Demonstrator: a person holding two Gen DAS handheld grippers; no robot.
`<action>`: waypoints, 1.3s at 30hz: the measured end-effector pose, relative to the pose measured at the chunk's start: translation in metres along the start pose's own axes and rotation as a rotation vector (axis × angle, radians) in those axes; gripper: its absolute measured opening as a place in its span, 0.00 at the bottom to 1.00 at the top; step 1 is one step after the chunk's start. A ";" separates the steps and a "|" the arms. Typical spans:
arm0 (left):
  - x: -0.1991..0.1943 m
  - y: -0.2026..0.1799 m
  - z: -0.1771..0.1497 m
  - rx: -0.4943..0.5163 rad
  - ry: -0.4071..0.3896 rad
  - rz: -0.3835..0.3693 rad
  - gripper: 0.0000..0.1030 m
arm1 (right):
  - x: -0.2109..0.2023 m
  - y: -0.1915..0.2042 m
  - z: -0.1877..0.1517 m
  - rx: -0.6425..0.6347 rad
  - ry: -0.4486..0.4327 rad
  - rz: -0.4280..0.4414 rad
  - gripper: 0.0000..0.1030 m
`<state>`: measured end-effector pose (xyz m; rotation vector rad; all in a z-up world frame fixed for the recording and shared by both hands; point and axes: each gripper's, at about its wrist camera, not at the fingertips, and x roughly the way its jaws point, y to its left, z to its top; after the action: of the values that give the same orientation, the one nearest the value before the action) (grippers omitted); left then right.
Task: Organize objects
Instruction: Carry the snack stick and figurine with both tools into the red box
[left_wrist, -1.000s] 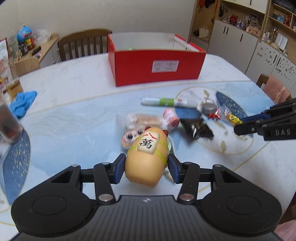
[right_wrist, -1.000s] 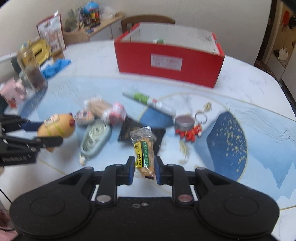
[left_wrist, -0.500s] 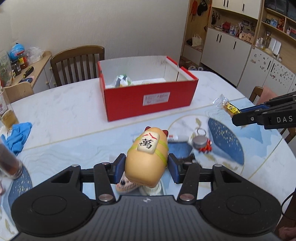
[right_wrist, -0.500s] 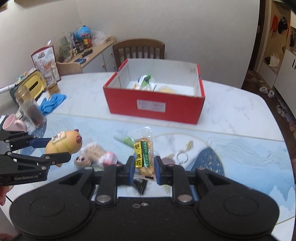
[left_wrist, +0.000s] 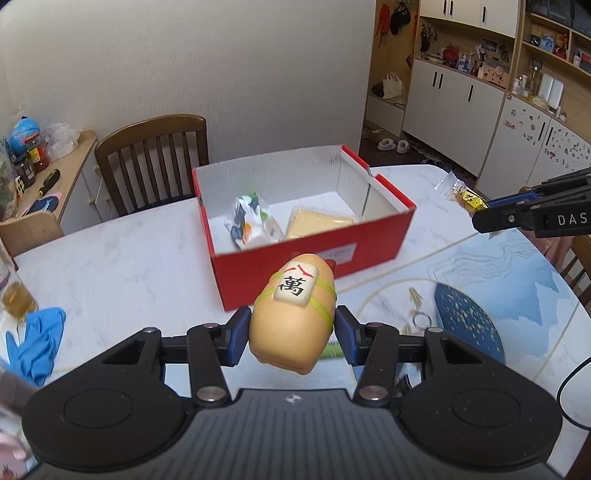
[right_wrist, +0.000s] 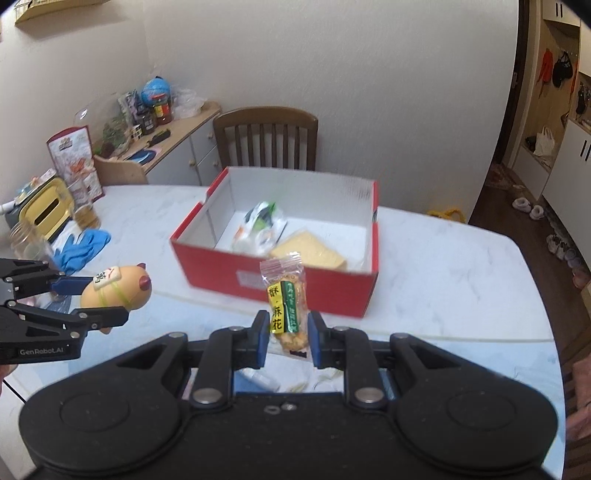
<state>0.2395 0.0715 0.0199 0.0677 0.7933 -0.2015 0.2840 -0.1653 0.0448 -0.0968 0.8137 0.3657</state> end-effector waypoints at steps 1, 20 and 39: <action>0.004 0.001 0.005 -0.002 0.003 0.003 0.47 | 0.004 -0.003 0.004 0.002 -0.002 -0.001 0.21; 0.097 0.019 0.094 0.030 0.054 0.056 0.47 | 0.093 -0.035 0.056 0.039 0.014 -0.016 0.21; 0.221 0.014 0.134 0.063 0.176 0.070 0.47 | 0.202 -0.054 0.071 0.043 0.128 -0.069 0.21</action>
<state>0.4880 0.0333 -0.0442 0.1745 0.9584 -0.1555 0.4796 -0.1429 -0.0557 -0.1091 0.9422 0.2787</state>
